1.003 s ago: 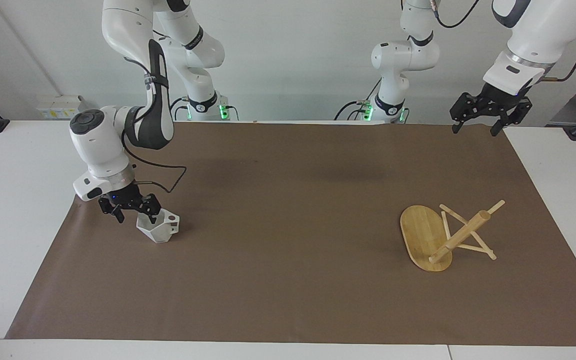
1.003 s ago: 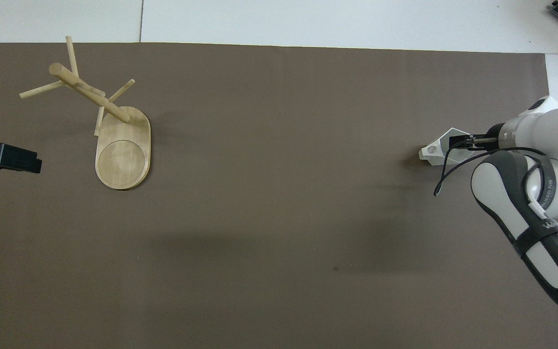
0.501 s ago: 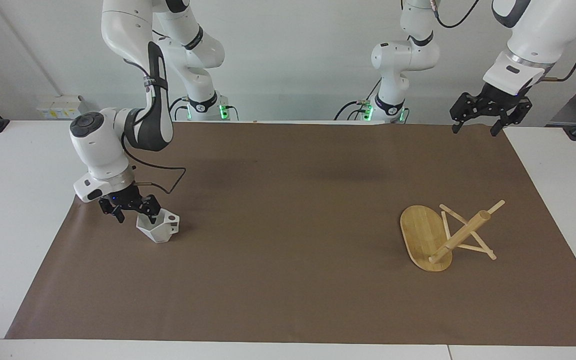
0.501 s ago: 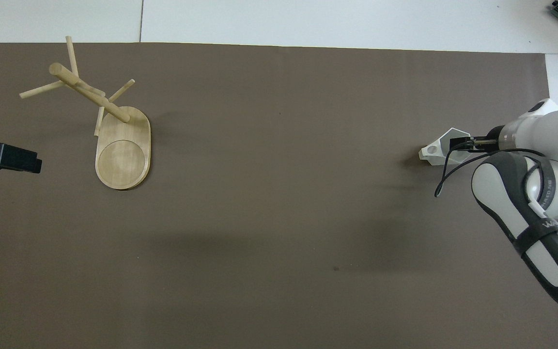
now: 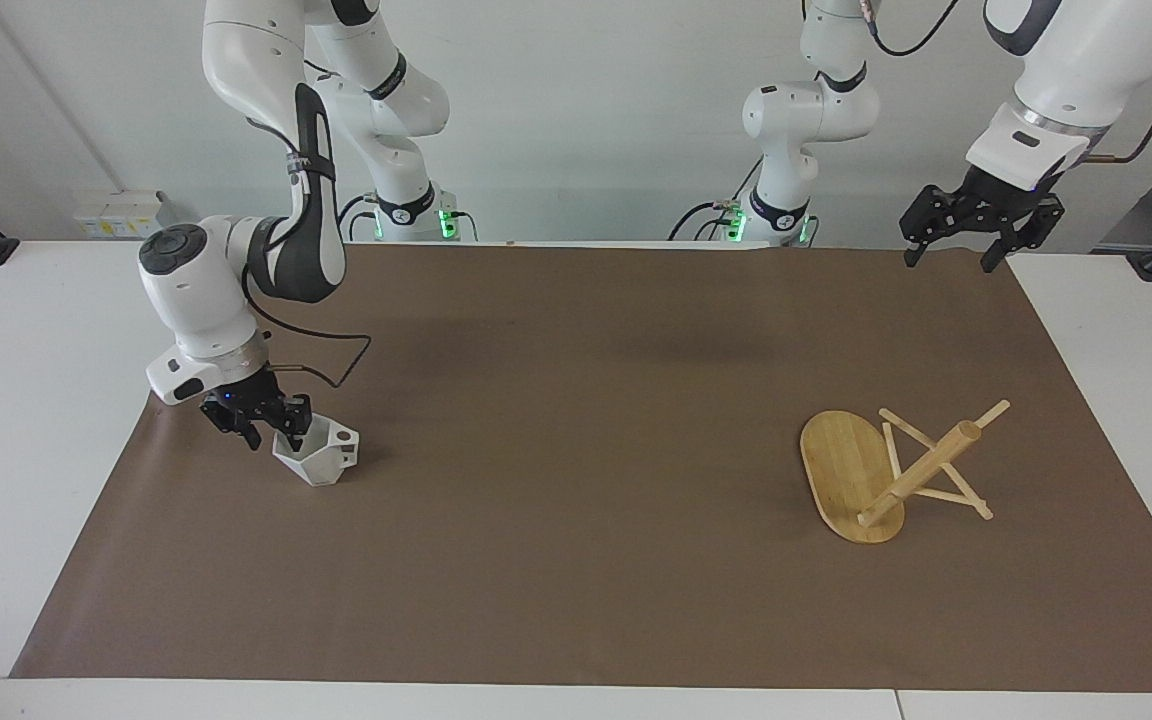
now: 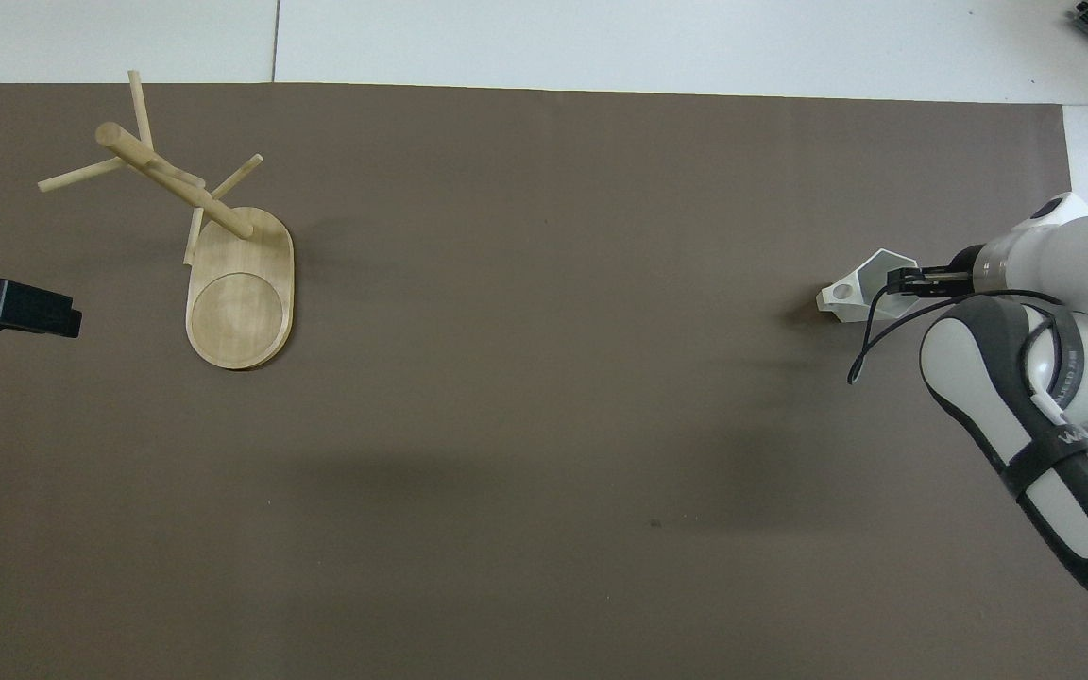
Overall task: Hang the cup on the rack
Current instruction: 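Close the right gripper on the white cup's handle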
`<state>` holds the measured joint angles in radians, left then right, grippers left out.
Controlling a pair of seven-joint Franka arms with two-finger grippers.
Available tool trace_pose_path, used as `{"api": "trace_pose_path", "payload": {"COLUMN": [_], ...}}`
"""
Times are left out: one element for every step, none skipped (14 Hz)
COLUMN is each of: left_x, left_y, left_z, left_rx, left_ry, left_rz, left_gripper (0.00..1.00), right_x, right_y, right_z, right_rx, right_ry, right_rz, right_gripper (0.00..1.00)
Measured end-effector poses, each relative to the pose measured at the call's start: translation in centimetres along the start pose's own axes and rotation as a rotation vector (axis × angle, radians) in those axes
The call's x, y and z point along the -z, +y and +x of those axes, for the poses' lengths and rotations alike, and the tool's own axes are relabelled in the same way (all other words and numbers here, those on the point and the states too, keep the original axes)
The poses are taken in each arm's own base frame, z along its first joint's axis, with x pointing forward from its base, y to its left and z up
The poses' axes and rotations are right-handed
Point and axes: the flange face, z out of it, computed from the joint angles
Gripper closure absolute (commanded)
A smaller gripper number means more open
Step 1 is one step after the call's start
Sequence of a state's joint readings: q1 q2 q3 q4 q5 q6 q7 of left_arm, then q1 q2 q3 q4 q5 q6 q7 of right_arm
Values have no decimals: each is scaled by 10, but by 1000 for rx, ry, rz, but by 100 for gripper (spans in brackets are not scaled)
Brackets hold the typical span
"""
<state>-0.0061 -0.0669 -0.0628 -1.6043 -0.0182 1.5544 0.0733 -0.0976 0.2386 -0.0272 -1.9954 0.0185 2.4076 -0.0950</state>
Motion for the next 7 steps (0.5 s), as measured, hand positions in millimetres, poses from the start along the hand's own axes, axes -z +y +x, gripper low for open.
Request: {"api": "trace_pose_path", "payload": {"left_x": [0,0,0,0,0,0,0], "left_y": [0,0,0,0,0,0,0], "left_z": [0,0,0,0,0,0,0], "left_rx": [0,0,0,0,0,0,0], "left_ry": [0,0,0,0,0,0,0], "left_rz": [0,0,0,0,0,0,0], "left_gripper": [0,0,0,0,0,0,0], "right_x": [0,0,0,0,0,0,0], "right_y": [0,0,0,0,0,0,0], "right_z": [0,0,0,0,0,0,0], "right_rx": [0,0,0,0,-1,-1,-1], "right_ry": [0,0,0,0,0,0,0], "right_rz": [0,0,0,0,0,0,0], "right_gripper": [69,75,79,83,86,92,95]}}
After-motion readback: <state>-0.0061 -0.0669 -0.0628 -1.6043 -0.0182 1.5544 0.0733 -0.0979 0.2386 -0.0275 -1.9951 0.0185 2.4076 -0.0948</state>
